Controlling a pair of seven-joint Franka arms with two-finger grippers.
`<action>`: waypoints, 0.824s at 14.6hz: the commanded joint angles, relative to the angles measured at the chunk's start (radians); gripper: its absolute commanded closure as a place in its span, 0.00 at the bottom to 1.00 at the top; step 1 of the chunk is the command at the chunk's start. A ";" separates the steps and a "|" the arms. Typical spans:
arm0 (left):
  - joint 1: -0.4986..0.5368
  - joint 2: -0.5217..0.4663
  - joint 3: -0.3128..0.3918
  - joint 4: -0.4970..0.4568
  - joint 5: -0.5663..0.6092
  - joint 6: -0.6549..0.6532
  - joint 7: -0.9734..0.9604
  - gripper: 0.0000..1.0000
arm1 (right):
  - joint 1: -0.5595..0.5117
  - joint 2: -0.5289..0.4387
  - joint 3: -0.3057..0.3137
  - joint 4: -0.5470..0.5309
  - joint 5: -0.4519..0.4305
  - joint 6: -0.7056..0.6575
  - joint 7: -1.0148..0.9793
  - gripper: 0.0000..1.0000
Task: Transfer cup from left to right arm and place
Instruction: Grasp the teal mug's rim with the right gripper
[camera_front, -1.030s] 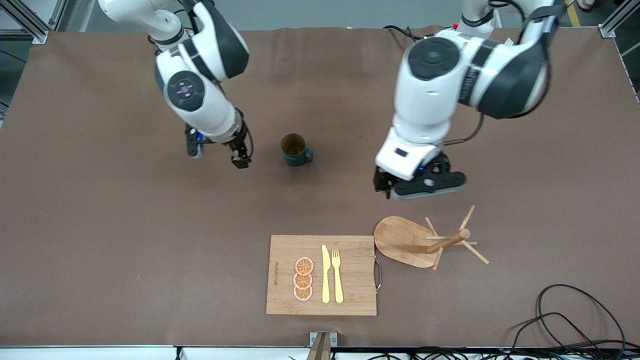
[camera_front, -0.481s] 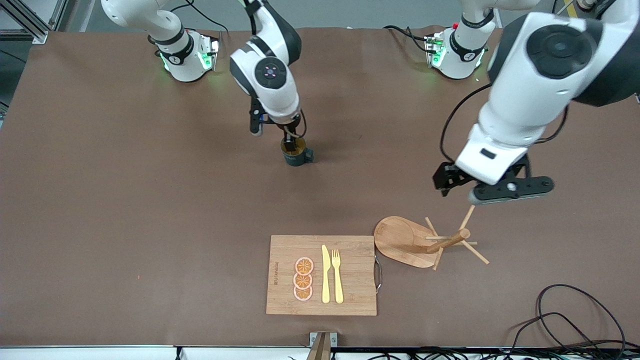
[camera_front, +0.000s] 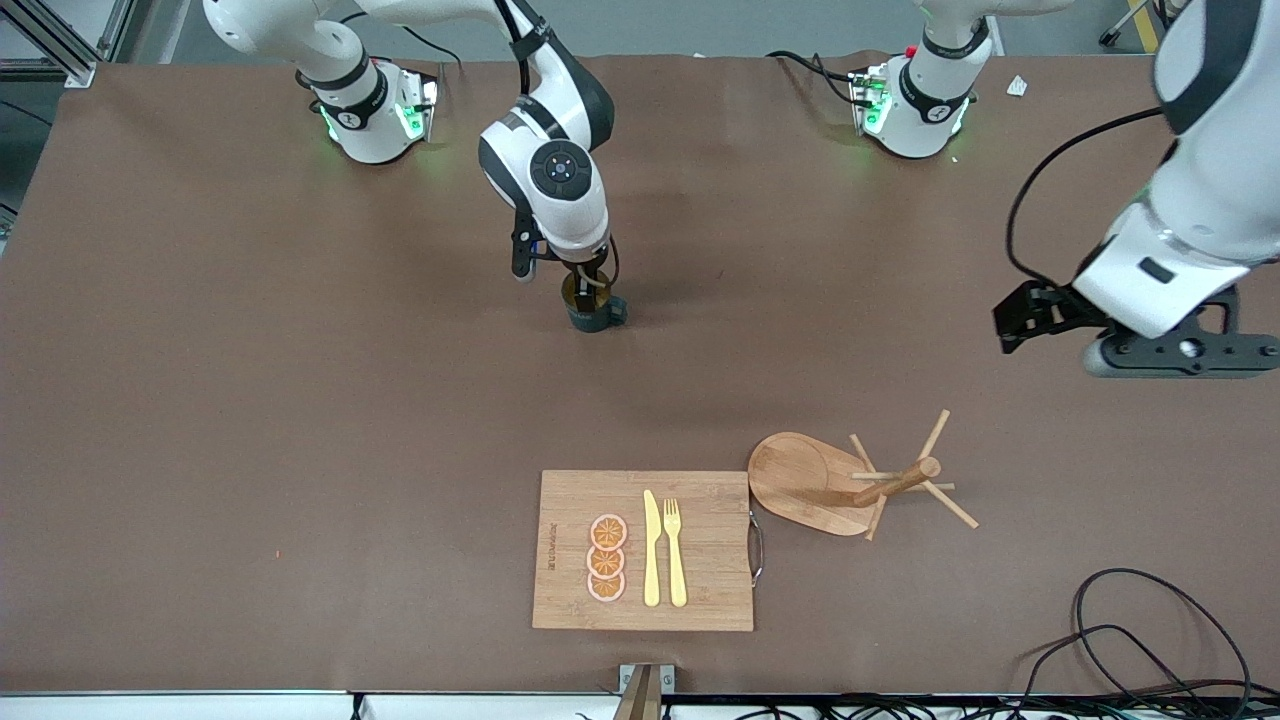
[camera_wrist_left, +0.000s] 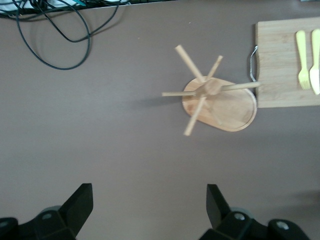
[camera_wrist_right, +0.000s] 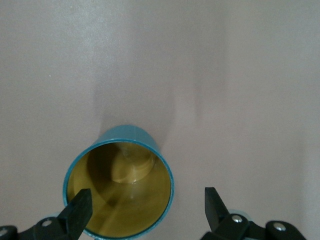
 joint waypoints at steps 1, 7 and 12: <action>0.059 -0.082 0.005 -0.032 -0.045 -0.019 0.107 0.00 | -0.002 -0.014 0.002 -0.012 0.008 -0.005 0.044 0.10; 0.001 -0.246 0.114 -0.152 -0.093 -0.048 0.146 0.00 | -0.008 -0.017 0.002 -0.018 0.008 -0.007 0.051 0.82; -0.099 -0.271 0.233 -0.167 -0.113 -0.058 0.166 0.00 | -0.011 -0.028 0.002 -0.012 0.006 -0.014 -0.099 1.00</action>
